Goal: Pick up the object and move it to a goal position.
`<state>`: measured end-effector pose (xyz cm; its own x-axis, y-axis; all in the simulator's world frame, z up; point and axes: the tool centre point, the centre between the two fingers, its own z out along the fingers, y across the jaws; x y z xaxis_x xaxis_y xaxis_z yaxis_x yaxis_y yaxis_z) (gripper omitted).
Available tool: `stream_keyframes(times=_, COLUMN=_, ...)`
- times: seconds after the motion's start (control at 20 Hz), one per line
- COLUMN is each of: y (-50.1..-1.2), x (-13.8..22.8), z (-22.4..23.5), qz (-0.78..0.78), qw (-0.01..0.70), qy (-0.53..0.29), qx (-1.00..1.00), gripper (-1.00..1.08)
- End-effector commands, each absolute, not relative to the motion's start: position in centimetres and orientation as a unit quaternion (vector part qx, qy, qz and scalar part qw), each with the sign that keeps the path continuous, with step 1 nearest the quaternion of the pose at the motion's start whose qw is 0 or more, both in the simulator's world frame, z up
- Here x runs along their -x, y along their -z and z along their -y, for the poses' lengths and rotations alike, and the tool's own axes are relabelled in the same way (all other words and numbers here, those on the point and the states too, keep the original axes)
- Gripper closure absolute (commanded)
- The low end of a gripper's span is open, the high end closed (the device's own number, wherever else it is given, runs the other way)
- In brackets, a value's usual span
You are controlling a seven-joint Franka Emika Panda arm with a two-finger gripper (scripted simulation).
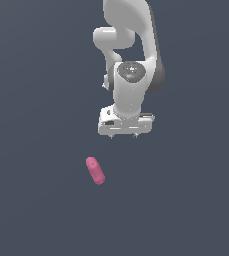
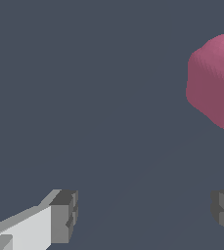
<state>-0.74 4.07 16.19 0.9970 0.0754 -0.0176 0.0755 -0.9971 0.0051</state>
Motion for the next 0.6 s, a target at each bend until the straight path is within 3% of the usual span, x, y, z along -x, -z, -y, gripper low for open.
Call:
stream_keyframes(times=0.0, y=-16.2, x=0.7, z=-4.1, qz=-0.038, qw=0.003, qy=0.009, qx=-0.999, gripper=-0.92)
stream_keyframes(times=0.55, y=-17.5, x=0.5, z=-5.0, qz=-0.055, qw=0.016, qy=-0.003, qx=-0.998, gripper=-0.92)
